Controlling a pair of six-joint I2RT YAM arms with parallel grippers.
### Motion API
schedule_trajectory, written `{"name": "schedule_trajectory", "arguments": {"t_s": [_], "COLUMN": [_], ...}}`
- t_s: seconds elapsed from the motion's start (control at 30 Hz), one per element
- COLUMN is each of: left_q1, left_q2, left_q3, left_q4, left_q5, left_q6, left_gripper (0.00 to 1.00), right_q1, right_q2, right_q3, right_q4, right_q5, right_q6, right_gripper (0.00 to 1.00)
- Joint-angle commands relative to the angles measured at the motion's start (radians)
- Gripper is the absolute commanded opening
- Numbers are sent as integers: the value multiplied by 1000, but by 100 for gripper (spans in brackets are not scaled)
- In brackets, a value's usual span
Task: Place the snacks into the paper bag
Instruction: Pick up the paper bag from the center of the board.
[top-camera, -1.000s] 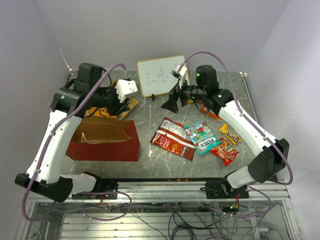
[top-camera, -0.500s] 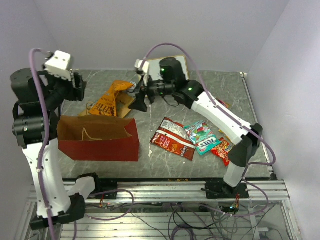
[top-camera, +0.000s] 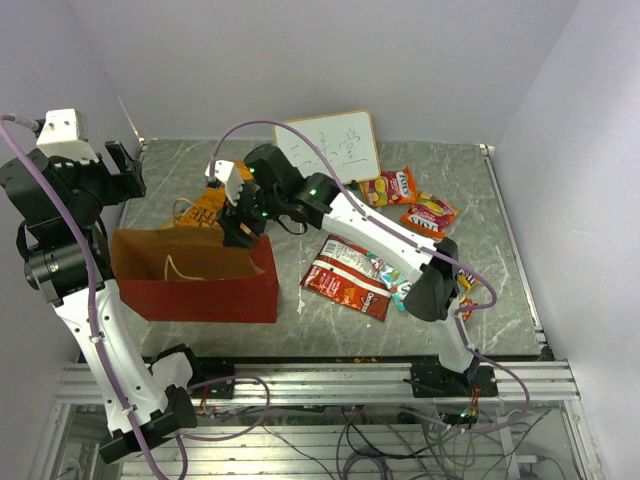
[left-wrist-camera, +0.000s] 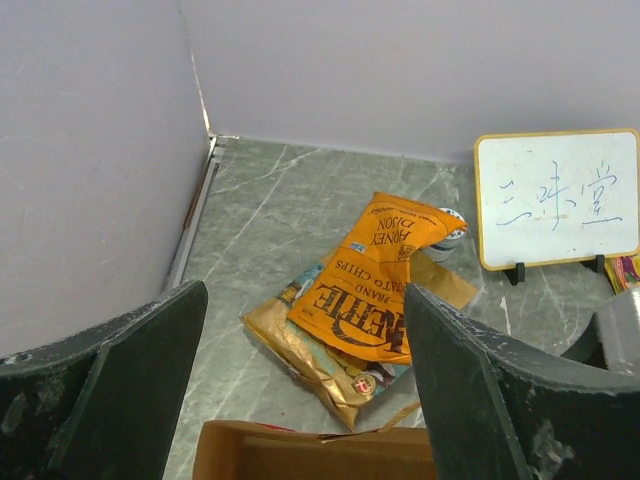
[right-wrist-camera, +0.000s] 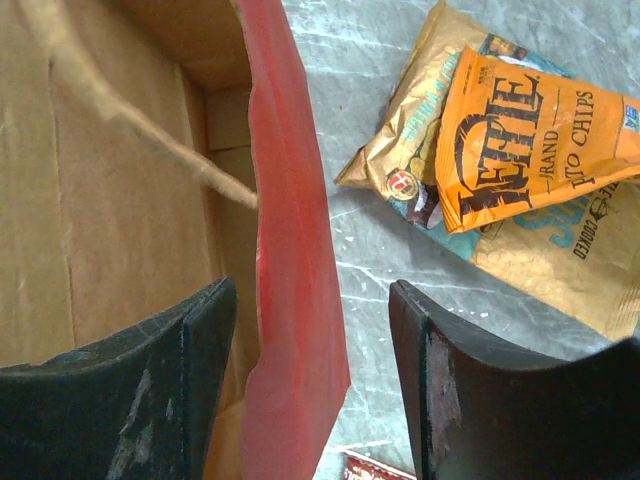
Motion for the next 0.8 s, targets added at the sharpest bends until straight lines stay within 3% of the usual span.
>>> {"name": "schedule_trajectory", "arguments": {"t_s": [0.0,0.3,0.43,0.67,0.77], "left_q1": [14,17,19,20,20], "left_q2": [-36,-47,-58,-54,-37], "left_q3": [-14,-30,-46,-43,-29], "left_q4": [50,59,64,56,40], "left_q5": [30,42,43,46,50], "left_q6": [-19,-19,-16,-7,2], "left_gripper": [91,91,91,91,92], "right_q1": [16,48,53,59,59], "right_q2": [47,83,100,103,91], "right_q3": [78,134,152,167,175], "right_q4": [-53,-50,-49,-33,-35], "right_q5": [36,70,72,89,117], "right_q6": [-14,-27,-24,-16,-11], "right_gripper": [60,45,32,0,0]}}
